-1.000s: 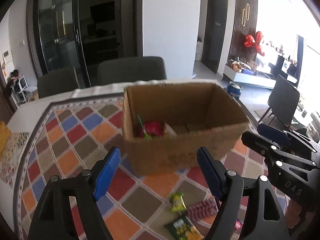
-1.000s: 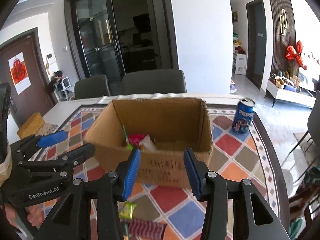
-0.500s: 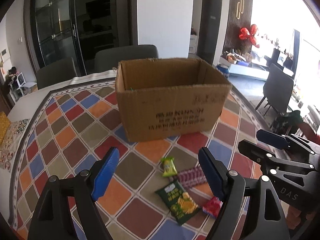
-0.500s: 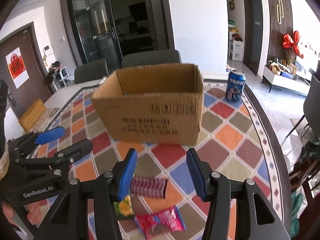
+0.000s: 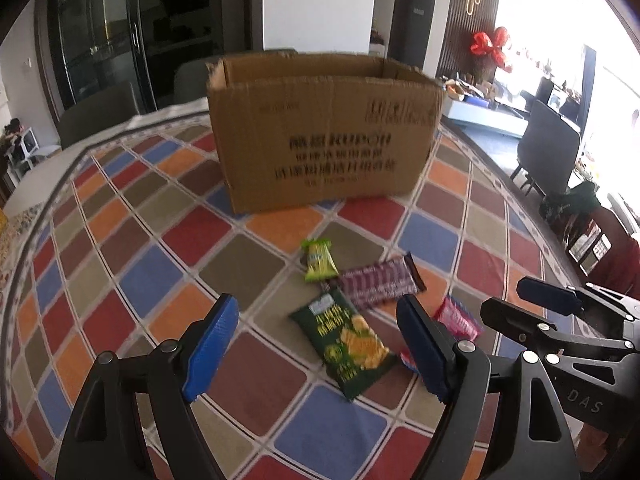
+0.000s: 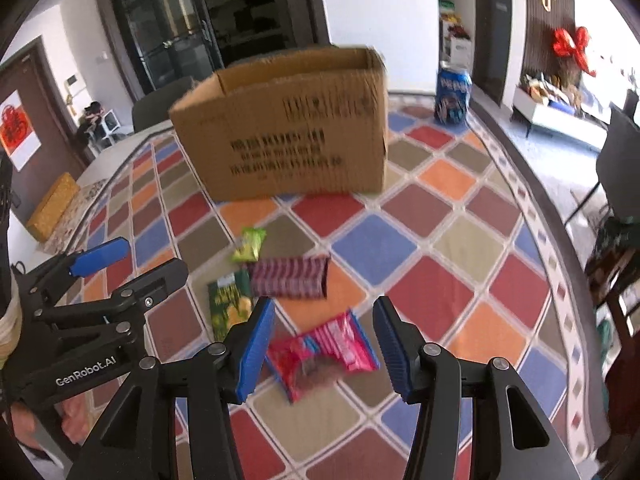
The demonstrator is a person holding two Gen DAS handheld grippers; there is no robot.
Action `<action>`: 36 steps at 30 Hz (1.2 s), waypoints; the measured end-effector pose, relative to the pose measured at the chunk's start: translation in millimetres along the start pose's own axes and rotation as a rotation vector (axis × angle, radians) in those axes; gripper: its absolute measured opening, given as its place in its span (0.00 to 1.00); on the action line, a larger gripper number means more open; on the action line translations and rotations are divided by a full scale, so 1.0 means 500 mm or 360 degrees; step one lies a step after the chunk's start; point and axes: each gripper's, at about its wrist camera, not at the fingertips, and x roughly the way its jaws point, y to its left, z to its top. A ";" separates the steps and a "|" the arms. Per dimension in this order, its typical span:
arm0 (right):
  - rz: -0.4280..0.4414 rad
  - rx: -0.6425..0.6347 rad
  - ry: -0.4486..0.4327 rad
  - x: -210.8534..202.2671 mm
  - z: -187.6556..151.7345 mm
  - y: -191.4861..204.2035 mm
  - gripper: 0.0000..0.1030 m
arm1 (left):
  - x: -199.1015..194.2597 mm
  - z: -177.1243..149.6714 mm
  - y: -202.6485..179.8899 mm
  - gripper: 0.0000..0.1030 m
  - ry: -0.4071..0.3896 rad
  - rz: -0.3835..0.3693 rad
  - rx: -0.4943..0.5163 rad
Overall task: Organize snacks
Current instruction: 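Withdraw both tools from the box toward the remaining snacks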
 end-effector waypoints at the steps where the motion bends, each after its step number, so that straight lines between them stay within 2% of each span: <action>1: -0.0002 0.0019 0.0011 0.003 -0.006 -0.002 0.51 | 0.006 -0.006 -0.001 0.79 0.0009 -0.0004 0.0002; 9: 0.0021 0.0106 0.0158 0.043 -0.058 -0.017 0.51 | 0.061 -0.031 -0.013 0.79 0.0089 0.0003 0.0043; 21: 0.0107 0.0303 0.0254 0.086 -0.074 -0.040 0.51 | 0.132 -0.043 -0.025 0.79 0.0188 0.0024 0.0036; 32: 0.0129 0.0392 0.0260 0.121 -0.051 -0.046 0.51 | 0.160 -0.037 -0.014 0.79 0.0222 0.0045 0.0013; 36: 0.0083 0.0328 0.0244 0.133 -0.035 -0.029 0.51 | 0.167 -0.043 0.003 0.79 0.0244 0.0057 -0.0018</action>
